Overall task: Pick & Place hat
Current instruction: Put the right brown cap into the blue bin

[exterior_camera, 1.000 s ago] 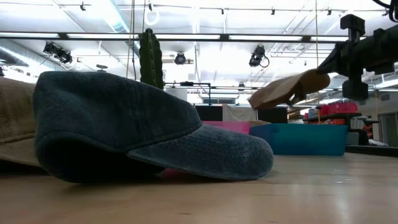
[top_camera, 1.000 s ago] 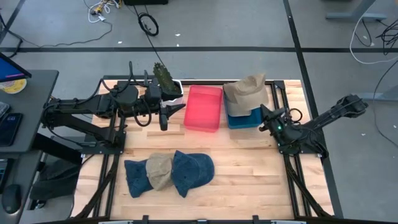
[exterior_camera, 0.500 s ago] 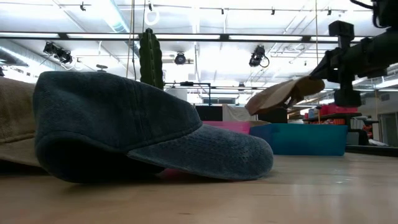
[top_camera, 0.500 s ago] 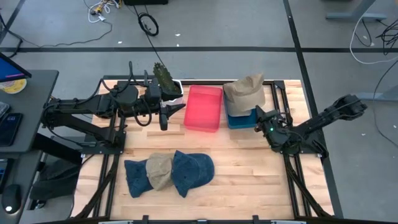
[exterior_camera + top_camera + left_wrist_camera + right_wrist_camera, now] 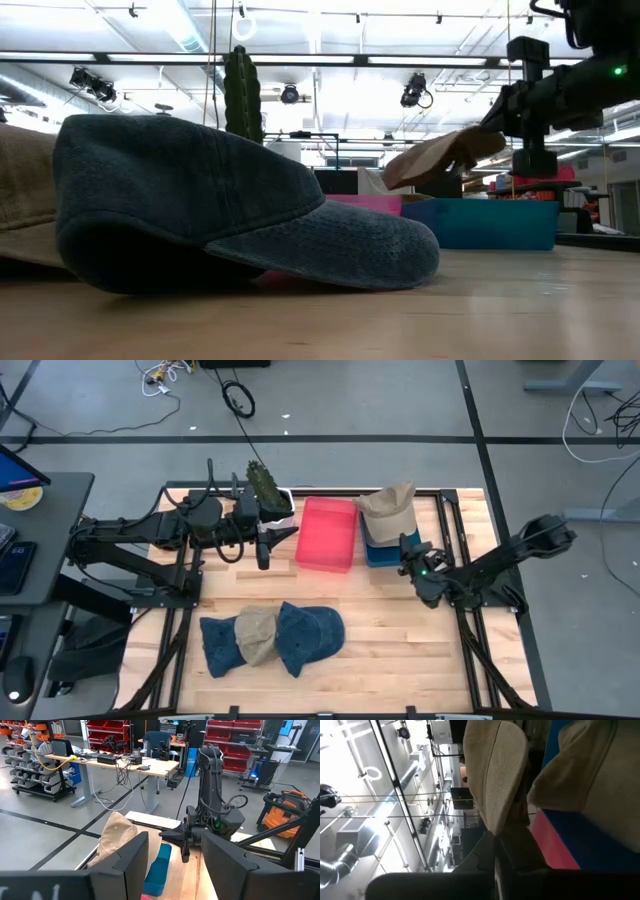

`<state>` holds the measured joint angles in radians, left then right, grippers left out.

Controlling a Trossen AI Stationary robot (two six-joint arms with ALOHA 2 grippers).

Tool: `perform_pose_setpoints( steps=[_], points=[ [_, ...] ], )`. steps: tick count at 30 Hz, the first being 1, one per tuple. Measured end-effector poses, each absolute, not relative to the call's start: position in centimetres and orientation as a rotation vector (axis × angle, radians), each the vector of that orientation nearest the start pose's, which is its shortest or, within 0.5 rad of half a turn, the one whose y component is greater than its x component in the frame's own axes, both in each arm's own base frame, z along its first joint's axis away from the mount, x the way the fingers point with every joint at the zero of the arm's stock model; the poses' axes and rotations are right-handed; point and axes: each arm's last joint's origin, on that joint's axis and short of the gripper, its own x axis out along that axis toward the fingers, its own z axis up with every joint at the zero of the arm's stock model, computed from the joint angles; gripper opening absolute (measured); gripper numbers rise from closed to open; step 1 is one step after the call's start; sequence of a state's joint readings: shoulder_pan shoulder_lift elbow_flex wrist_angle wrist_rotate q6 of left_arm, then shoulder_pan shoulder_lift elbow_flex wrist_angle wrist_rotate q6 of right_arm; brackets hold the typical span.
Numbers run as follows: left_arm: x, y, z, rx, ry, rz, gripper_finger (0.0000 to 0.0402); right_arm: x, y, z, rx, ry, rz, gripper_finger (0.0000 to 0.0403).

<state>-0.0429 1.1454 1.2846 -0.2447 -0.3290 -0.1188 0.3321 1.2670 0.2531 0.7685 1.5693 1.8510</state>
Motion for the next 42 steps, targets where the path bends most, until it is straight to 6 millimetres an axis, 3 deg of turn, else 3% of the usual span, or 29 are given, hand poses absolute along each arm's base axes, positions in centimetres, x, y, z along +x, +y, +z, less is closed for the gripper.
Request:
perform_pose_setpoints(
  steps=[10, 32, 42],
  points=[
    [24.0, -0.3, 42.6, -0.097, 0.109, 0.229, 0.0188, 19.1, 3.3, 14.7, 1.274, -0.919, -1.001, 0.0],
    [24.0, -0.3, 42.5, -0.099, 0.114, 0.229, 0.0188, 19.8, 2.5, 10.3, 1.405, -0.993, -0.977, 0.0],
    [24.0, -0.3, 42.5, -0.1, 0.114, 0.229, 0.0188, 19.8, 2.1, 9.5, 1.439, -0.901, -0.996, 0.0]
  ],
)
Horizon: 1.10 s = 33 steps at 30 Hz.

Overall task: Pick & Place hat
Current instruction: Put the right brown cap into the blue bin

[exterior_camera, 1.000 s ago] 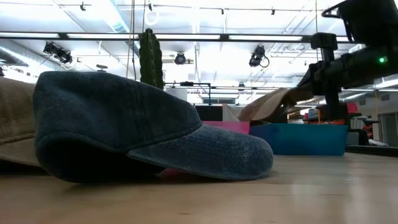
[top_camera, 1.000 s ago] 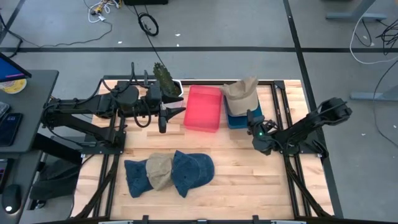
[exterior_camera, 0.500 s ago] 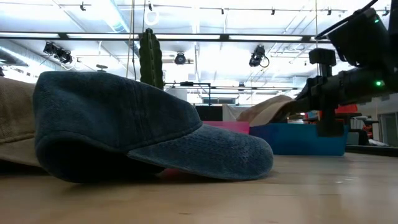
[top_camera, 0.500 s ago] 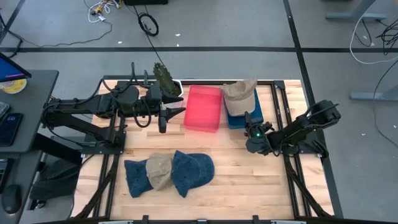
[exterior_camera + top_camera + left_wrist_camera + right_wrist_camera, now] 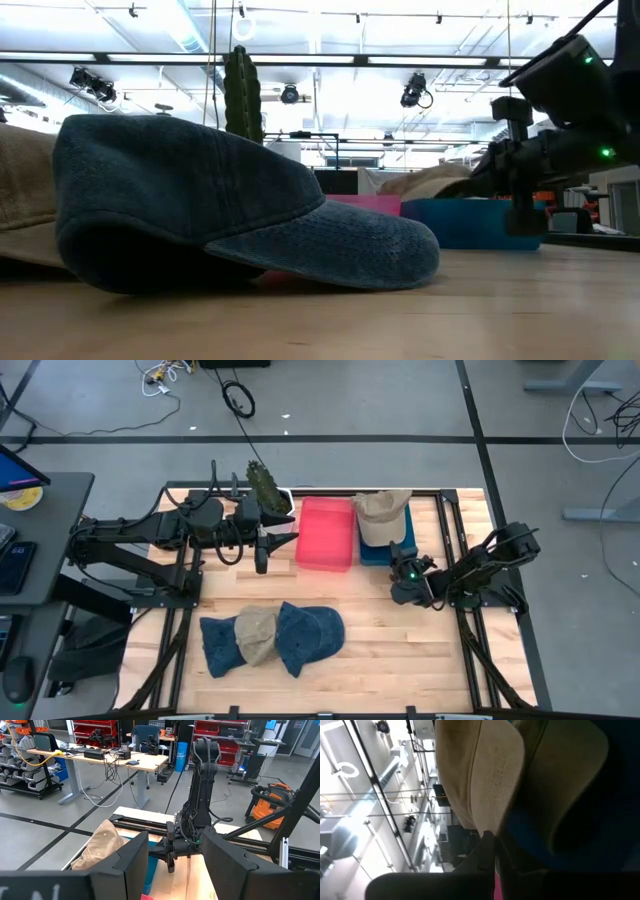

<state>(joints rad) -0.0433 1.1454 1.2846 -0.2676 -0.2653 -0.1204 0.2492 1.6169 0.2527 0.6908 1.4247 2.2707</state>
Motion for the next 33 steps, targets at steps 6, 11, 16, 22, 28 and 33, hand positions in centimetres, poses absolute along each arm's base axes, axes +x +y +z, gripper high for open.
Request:
perform_pose_setpoints(
  steps=[6, 11, 16, 22, 28, 33],
  points=[
    [24.0, -0.3, 42.5, -0.107, 0.113, 0.229, 0.0188, 19.7, 1.7, 9.1, 1.421, -0.827, -1.032, 0.0],
    [24.0, -0.3, 42.5, -0.108, 0.113, 0.229, 0.0188, 19.8, 1.5, 8.8, 1.466, -0.754, -1.038, 0.0004],
    [24.0, -0.3, 42.5, -0.108, 0.112, 0.229, 0.0188, 19.9, 1.6, 8.9, 1.488, -0.739, -1.027, 0.0048],
    [24.0, -0.3, 42.5, -0.105, 0.113, 0.229, 0.0188, 20.3, 1.7, 9.4, 1.527, -0.794, -0.988, 0.0123],
    [24.0, -0.3, 42.5, -0.106, 0.113, 0.229, 0.0188, 20.5, 2.4, 9.8, 1.555, -0.792, -0.938, 0.017],
    [24.0, -0.3, 42.5, -0.106, 0.113, 0.23, 0.0188, 20.4, 3.2, 10.4, 1.569, -0.766, -0.895, 0.0176]
  ],
)
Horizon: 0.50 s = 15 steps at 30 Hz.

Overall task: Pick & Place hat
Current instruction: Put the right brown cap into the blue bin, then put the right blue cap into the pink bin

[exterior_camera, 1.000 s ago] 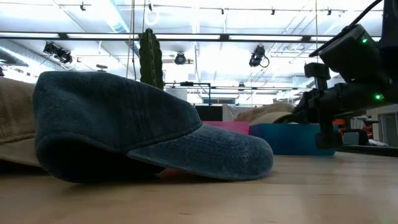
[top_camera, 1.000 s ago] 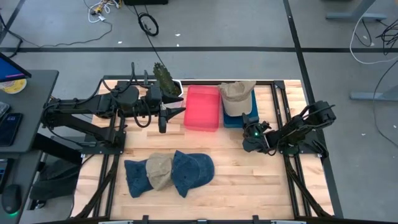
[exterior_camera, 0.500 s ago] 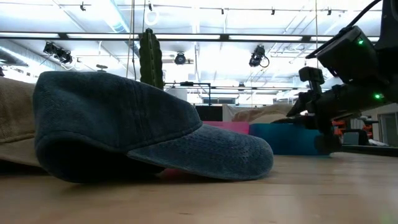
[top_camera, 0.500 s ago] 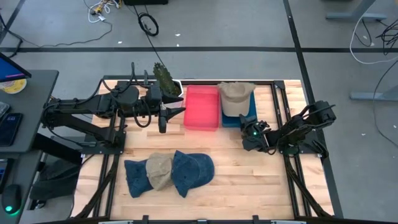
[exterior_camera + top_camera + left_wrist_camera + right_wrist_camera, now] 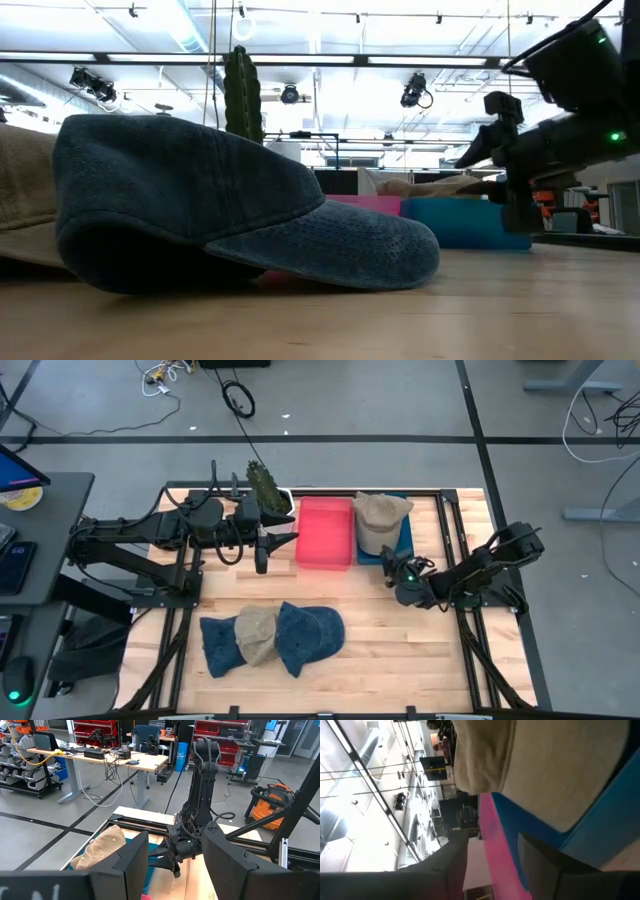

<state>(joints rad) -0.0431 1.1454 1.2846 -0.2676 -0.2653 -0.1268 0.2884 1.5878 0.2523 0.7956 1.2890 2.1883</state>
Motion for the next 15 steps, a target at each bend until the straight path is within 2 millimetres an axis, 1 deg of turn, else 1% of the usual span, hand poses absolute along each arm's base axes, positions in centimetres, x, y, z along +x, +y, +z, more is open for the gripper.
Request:
perform_pose_setpoints(
  steps=[4, 8, 11, 15],
  points=[
    [24.0, -0.3, 42.5, -0.103, 0.113, 0.229, 0.0188, 20.4, 3.6, 11.2, 1.581, -0.764, -0.862, 0.0169],
    [24.0, -0.3, 42.5, -0.099, 0.114, 0.229, 0.0188, 20.4, 4.1, 12.9, 1.583, -0.764, -0.807, 0.0161],
    [24.0, -0.3, 42.5, -0.099, 0.114, 0.229, 0.0188, 20.3, 4.4, 15.0, 1.57, -0.774, -0.749, 0.0157],
    [24.0, -0.3, 42.2, -0.092, 0.151, 0.231, 0.0188, 19.8, 4.5, 18.5, 1.496, -0.76, -0.646, 0.0155]
  ],
)
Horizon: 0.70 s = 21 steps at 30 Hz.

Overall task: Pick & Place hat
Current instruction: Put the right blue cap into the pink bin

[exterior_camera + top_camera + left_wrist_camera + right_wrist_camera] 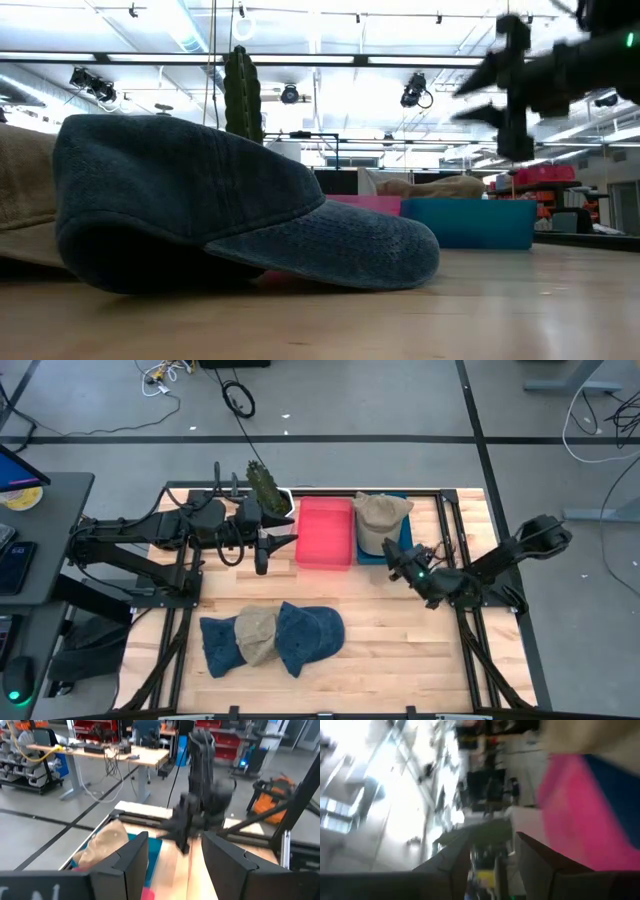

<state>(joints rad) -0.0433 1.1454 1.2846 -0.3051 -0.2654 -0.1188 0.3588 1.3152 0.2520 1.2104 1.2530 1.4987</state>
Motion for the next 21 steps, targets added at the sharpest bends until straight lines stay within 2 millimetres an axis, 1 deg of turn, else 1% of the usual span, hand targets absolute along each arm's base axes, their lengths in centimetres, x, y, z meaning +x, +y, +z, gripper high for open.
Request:
perform_pose_setpoints(
  steps=[3, 5, 6, 9, 12, 14, 17, 21],
  points=[
    [23.9, -0.3, 41.8, -0.096, 0.184, 0.234, 0.0188, 19.2, 4.5, 21.1, 1.289, -0.666, -0.488, 0.0156],
    [23.9, -0.3, 41.7, -0.118, 0.19, 0.237, 0.0188, 18.8, 4.6, 22.3, 1.156, -0.628, -0.37, 0.0155],
    [23.9, -0.3, 41.7, -0.132, 0.191, 0.238, 0.0188, 18.7, 4.6, 22.7, 1.128, -0.623, -0.324, 0.0155],
    [23.9, -0.3, 41.6, -0.162, 0.201, 0.243, 0.0188, 18.3, 4.6, 23.6, 1.118, -0.625, -0.201, 0.0156],
    [23.8, -0.3, 41.1, -0.172, 0.247, 0.25, 0.0188, 18.2, 4.8, 23.9, 1.069, -0.582, -0.074, 0.0158],
    [23.7, -0.2, 40.7, -0.205, 0.282, 0.261, 0.0188, 18.2, 4.9, 24.0, 1.049, -0.562, -0.032, 0.0159],
    [23.8, -0.2, 40.2, -0.267, 0.323, 0.278, 0.0188, 18.3, 4.9, 23.9, 1.002, -0.537, -0.046, 0.0154],
    [24.2, -0.3, 39.8, -0.375, 0.335, 0.3, 0.0188, 19.2, 5.3, 24.8, 0.933, -0.494, -0.023, 0.0136]
  ],
)
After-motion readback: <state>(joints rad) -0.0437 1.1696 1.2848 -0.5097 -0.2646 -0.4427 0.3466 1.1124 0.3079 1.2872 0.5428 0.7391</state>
